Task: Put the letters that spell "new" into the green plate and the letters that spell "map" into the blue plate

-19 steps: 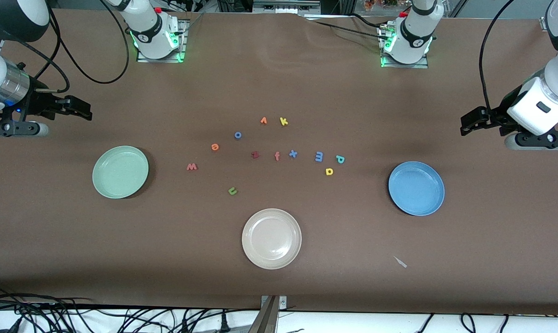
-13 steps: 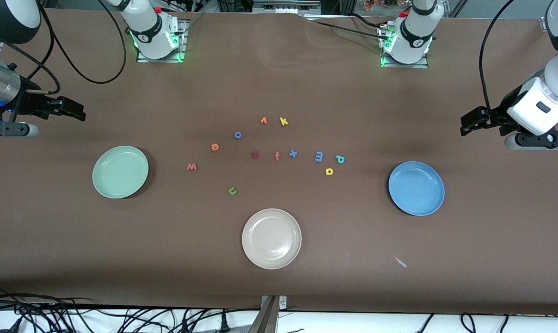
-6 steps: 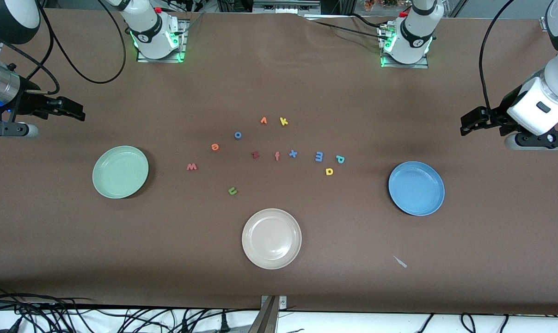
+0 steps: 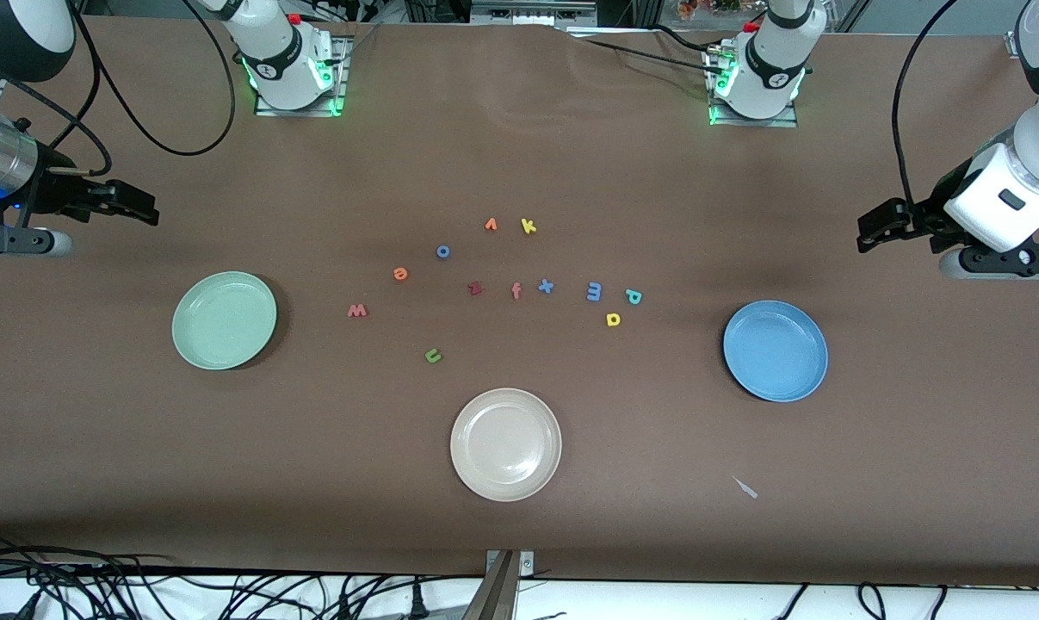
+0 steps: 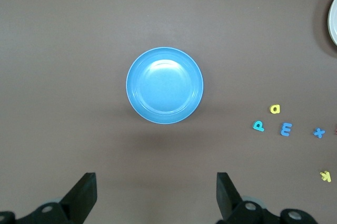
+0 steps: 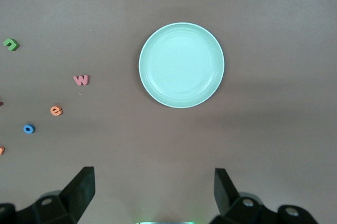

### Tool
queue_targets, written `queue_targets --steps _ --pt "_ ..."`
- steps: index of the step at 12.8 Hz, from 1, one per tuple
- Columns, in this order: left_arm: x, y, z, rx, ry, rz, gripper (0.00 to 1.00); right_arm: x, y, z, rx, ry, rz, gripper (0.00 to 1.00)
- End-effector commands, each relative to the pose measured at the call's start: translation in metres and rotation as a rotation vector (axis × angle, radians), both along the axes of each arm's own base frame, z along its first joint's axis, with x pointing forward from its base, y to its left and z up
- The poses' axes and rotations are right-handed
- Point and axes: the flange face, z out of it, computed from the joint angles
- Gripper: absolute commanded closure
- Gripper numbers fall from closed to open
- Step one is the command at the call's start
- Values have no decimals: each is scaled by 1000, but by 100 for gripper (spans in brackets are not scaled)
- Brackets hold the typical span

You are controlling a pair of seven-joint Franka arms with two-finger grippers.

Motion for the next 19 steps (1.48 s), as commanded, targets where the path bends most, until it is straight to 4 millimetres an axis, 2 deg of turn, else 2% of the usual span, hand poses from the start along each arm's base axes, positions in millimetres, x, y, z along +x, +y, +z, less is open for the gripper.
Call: queue_targets --steps 1,4,10,13,19 --pt "-6 0 5 -22 1 -11 0 4 -1 8 -7 -10 -2 0" --pt "-6 0 5 -22 1 -11 0 5 -1 8 -13 -15 0 0" --pt "-6 0 5 -22 1 -11 0 10 -3 27 -16 -84 -2 0" --pt "-6 -1 5 -22 1 -12 0 16 -8 29 -32 -122 14 0" --pt "-6 -1 5 -22 1 -12 0 17 0 32 -33 -137 40 0"
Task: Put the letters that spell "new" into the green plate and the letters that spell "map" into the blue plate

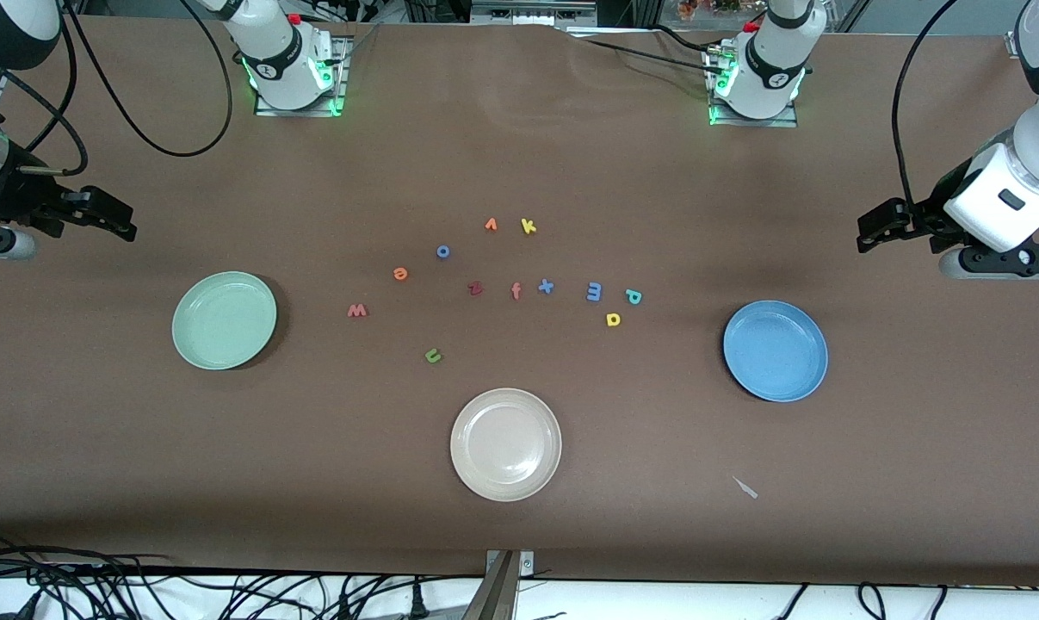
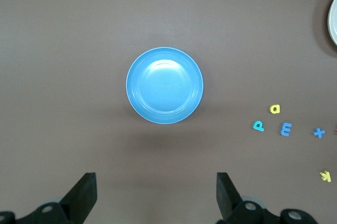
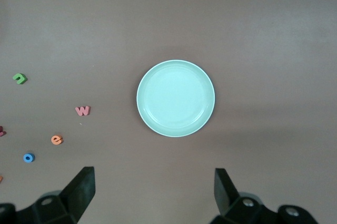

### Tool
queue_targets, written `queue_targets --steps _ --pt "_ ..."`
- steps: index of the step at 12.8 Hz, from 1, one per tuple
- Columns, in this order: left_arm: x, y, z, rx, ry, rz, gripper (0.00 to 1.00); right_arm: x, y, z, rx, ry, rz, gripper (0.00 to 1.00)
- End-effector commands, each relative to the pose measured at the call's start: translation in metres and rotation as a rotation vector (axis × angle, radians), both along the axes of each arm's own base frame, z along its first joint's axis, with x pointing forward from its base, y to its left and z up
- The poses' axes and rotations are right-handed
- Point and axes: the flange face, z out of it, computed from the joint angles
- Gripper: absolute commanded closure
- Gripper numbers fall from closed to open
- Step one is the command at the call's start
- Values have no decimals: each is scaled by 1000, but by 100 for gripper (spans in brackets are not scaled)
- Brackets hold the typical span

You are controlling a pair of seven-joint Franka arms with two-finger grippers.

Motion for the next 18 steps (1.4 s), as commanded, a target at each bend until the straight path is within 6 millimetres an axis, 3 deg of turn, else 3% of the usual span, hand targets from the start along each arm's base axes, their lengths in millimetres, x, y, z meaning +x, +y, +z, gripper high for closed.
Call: queue_targets --steps 1,4,18 --pt "-6 -1 5 -22 1 -11 0 2 4 7 -15 -7 62 0" --pt "-7 -9 5 -22 1 -23 0 3 5 7 -15 -11 82 0" --pt "-7 -10 5 -22 1 -24 0 3 4 6 -9 -7 68 0"
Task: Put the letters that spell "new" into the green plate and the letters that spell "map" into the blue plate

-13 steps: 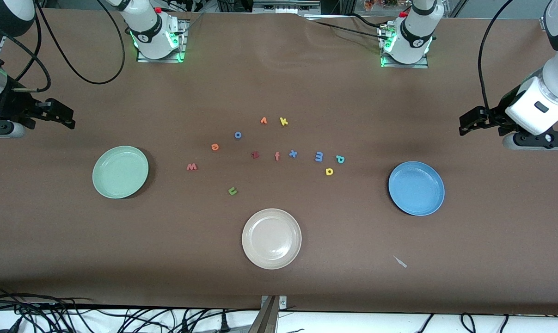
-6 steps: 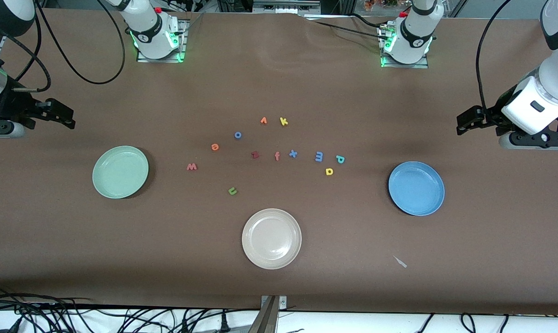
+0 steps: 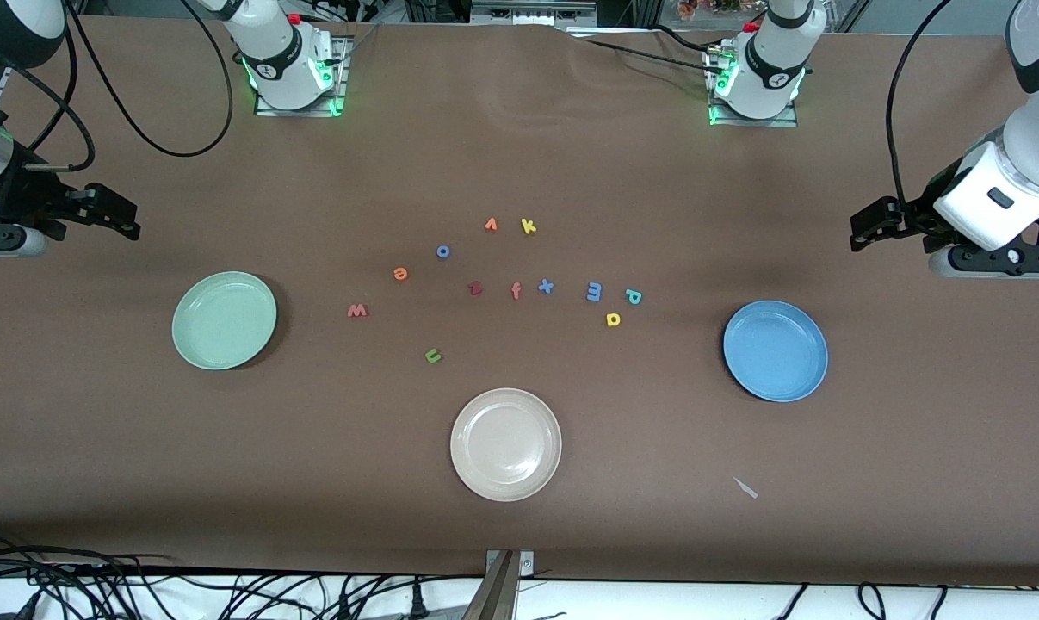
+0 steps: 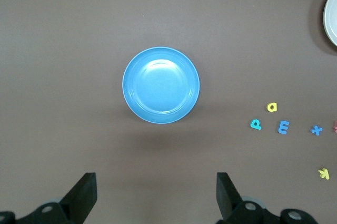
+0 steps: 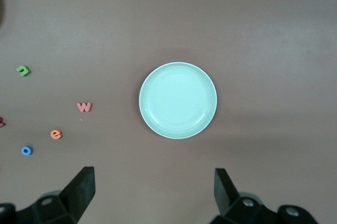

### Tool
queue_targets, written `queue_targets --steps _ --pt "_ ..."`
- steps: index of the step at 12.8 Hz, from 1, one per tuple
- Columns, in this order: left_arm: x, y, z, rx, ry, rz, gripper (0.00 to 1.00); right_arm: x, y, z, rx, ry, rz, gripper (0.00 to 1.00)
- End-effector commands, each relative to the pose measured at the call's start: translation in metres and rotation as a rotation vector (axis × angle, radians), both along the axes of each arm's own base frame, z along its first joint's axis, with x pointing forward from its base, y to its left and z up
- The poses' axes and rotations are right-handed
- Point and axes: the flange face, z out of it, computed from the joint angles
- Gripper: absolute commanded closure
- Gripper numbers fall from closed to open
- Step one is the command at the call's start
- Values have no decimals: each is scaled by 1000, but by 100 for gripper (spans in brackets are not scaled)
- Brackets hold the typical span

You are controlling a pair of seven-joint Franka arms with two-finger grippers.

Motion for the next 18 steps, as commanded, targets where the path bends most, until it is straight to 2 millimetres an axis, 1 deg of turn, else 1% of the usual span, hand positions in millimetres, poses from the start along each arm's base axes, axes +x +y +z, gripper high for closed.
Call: queue_targets --steps 1,9,10,11,13,14,15,16,17,18 --pt "-6 -1 5 -22 0 -9 0 2 -1 5 -10 -3 9 0" --pt "-6 -1 4 -22 1 -9 0 3 -1 3 -10 -1 9 0" --pt "-2 -6 -7 -22 21 -21 0 4 0 -3 -9 11 18 0" --pt "2 -6 -22 -22 58 -23 0 5 1 -4 -9 8 17 0" --pt "4 -11 -29 -20 74 -26 0 12 4 -9 -9 -14 22 0" --pt "7 -22 -40 -10 91 -48 0 15 10 -16 -12 -1 38 0" --pt "10 -39 -49 -2 102 -75 0 18 20 -26 -12 15 42 0" --pt "20 -46 -61 -7 110 -63 0 21 31 -32 -10 18 58 0" --pt "31 -52 -75 -15 125 -35 0 24 43 -38 -12 13 69 0" --pt "48 -69 -93 -18 114 -27 0 28 57 -50 -11 14 48 0"
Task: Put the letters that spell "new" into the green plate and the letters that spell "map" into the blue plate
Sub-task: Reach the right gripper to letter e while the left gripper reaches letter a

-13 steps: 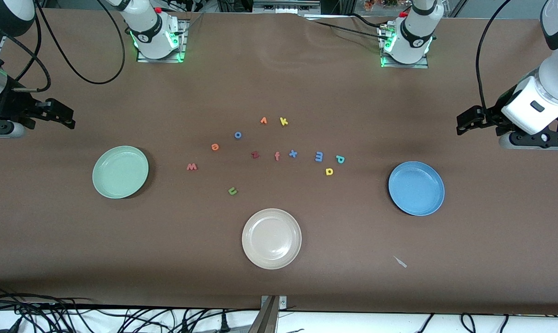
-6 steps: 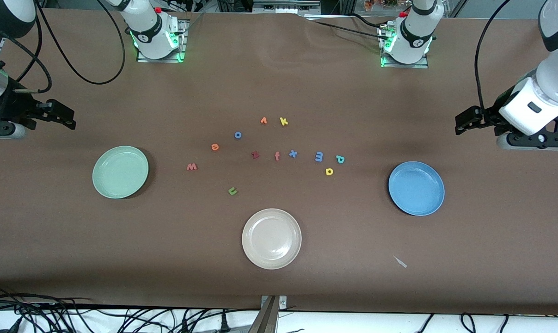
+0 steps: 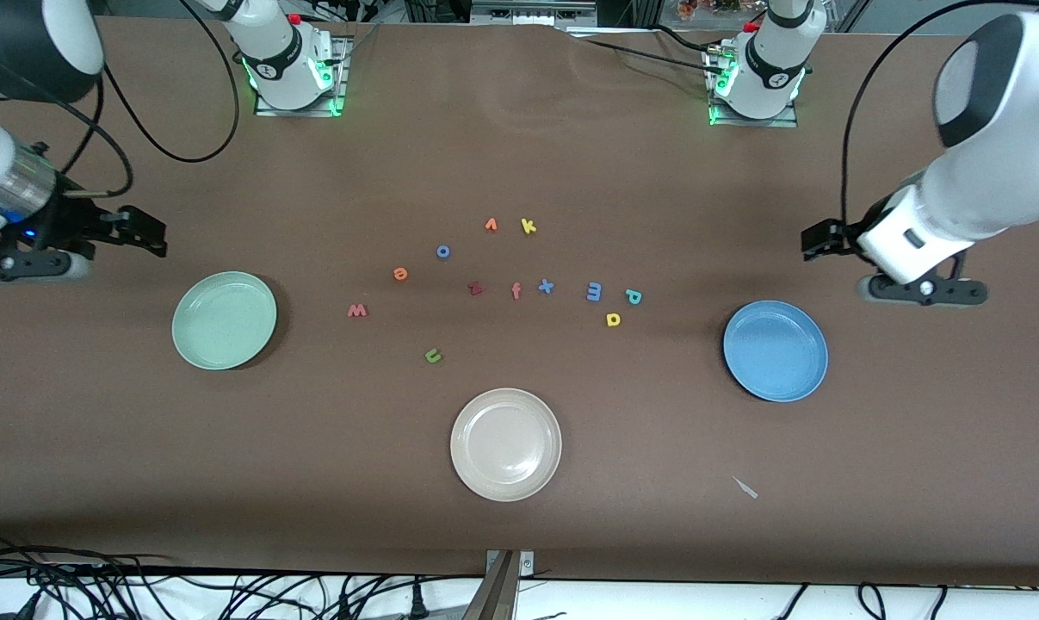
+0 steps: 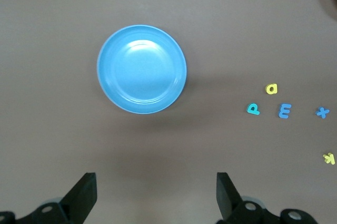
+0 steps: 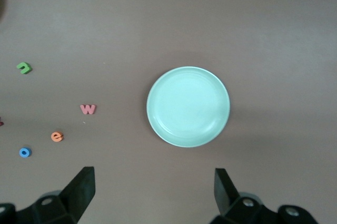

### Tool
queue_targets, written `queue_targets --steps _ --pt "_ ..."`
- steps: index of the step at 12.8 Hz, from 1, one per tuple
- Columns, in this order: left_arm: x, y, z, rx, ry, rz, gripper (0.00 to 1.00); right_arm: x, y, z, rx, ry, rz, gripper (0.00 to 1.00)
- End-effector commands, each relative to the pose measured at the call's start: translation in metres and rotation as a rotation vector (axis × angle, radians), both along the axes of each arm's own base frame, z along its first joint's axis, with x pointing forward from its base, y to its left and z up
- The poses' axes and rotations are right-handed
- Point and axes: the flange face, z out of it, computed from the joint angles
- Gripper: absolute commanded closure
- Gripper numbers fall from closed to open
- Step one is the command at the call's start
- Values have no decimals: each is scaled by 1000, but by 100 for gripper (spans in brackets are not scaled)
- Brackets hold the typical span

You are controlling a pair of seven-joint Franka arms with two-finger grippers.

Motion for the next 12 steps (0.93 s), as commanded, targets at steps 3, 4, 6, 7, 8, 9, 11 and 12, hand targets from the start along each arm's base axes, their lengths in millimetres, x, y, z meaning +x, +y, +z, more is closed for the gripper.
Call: queue_targets --steps 3,4,6,7,8,9,11,12 --pt "58 -101 -80 -5 4 70 0 14 84 -76 11 1 -91 0" --pt "60 -129 -100 -4 -8 67 0 8 101 -95 10 -4 -137 0" --pt "61 -166 -142 10 -23 149 0 -11 142 -127 6 8 -149 0" --pt "56 -188 -165 19 -17 199 0 -20 153 -143 4 12 -157 0" --pt "54 -201 -175 28 -32 241 0 -31 165 -160 12 7 -155 0" --pt "50 -214 -184 16 -41 264 0 -43 176 -180 19 -2 -160 0" --pt "36 -235 -218 31 -30 282 0 -68 194 -218 35 -13 -183 0" --pt "30 -236 -238 32 -33 301 0 -77 199 -238 29 3 -176 0"
